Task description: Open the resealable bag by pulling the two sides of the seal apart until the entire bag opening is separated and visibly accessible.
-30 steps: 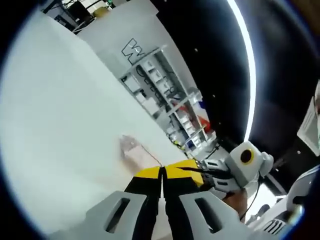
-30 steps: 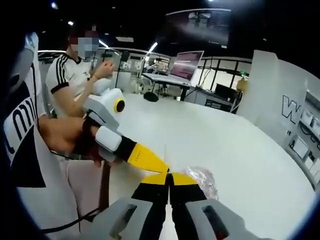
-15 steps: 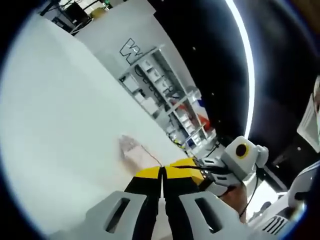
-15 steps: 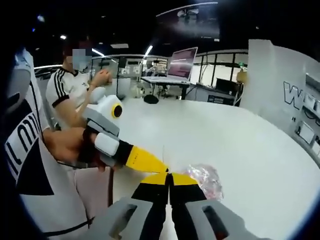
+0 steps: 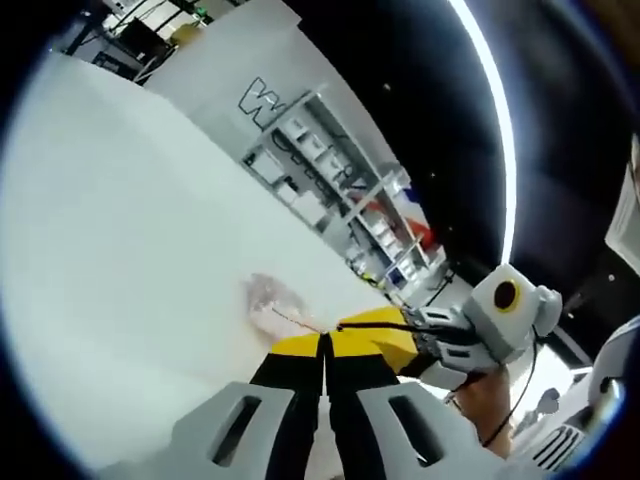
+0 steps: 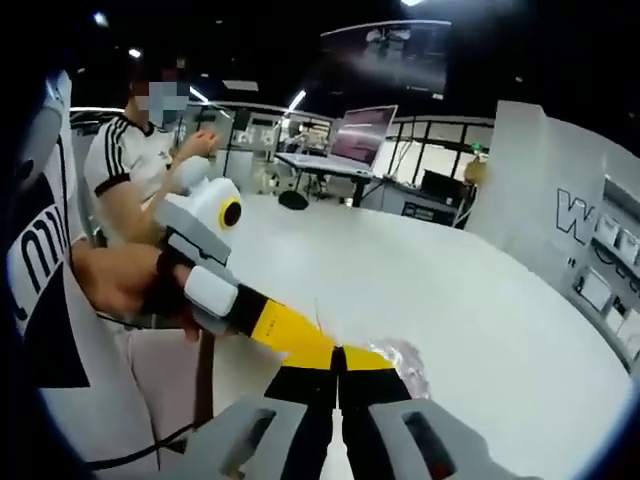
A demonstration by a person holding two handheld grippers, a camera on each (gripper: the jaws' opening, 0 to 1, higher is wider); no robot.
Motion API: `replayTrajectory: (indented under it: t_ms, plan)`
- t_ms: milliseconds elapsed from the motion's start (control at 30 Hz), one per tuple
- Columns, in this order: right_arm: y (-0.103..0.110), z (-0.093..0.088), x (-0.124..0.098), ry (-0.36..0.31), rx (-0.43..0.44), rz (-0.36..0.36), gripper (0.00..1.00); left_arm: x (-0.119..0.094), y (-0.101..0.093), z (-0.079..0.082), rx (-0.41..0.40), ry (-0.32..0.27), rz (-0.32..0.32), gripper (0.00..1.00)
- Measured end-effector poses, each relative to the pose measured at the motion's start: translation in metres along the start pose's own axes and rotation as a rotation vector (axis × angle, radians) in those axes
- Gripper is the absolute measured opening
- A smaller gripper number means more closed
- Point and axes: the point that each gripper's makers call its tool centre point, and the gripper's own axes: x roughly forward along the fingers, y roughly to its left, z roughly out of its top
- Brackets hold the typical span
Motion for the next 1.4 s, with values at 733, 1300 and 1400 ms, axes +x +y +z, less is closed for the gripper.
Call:
replayTrajectory:
  t_ms: [733,1300,1400]
  plan:
    - [-0.004,-0.001,0.000,0.027,-0.112,-0.041,0.05,-0.003,-0.003,-0.003,-0.010,0.001,-0.014,0.01]
    - [-0.035,0.028,-0.013,-0.096,-0.188,-0.221,0.00,-0.004,-0.005,-0.011,0.016,0.032,0.005,0.01]
    - [-0.036,0.027,-0.014,-0.086,-0.217,-0.236,0.00,-0.003,-0.004,-0.010,0.029,0.033,0.009,0.01]
